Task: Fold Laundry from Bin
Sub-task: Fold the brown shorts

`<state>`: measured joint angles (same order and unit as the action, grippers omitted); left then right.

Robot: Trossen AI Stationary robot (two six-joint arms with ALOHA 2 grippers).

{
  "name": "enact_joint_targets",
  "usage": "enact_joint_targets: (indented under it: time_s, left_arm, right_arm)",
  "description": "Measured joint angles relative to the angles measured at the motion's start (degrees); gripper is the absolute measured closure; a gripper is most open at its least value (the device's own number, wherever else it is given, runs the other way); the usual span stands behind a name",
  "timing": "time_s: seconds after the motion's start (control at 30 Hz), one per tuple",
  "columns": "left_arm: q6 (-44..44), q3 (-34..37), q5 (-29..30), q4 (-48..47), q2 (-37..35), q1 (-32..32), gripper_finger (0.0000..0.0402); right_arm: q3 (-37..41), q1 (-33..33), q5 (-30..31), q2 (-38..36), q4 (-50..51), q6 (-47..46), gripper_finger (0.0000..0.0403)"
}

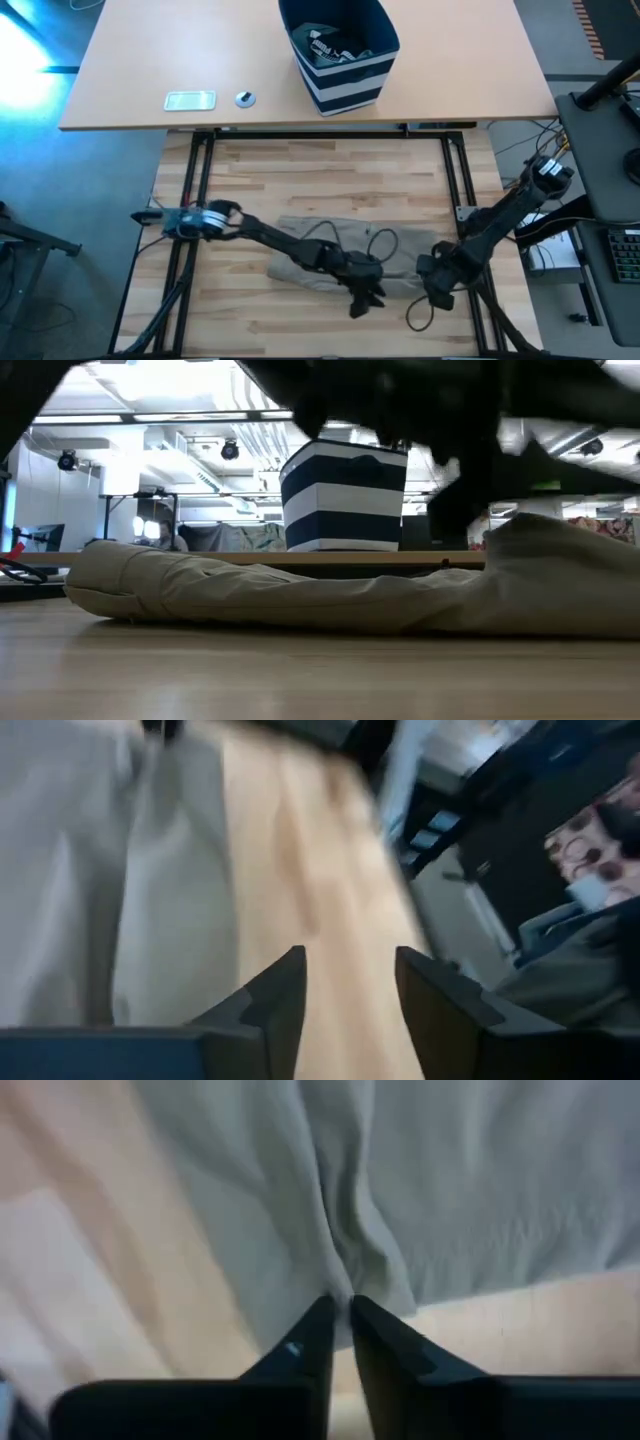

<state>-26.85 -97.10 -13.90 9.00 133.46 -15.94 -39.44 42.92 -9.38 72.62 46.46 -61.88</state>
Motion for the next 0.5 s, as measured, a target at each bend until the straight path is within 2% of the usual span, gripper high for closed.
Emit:
enact_joint_targets:
  time_s: [0.17,0.3,0.4,0.5]
  left_arm:
    - [-2.1,-3.9,3.8,-12.5,3.6,1.6,0.0338]
    - [-2.6,-2.4,6.0,-15.3,1.8,2.0,0.0388]
    - [-3.3,-2.2,7.6,-17.5,0.0,1.7,0.0397]
    - [-3.7,-2.1,8.1,-19.7,-0.1,1.7,0.0391]
  right_arm:
    - [2.8,-5.0,-1.0,1.5,0.4,4.7,0.0390]
    - [2.4,-7.7,-1.1,0.3,0.9,8.9,0.0390]
    - [0.6,-8.6,0.4,-1.2,0.9,12.0,0.0390]
    - [0.0,-10.0,5.6,-2.0,1.2,14.0,0.0390]
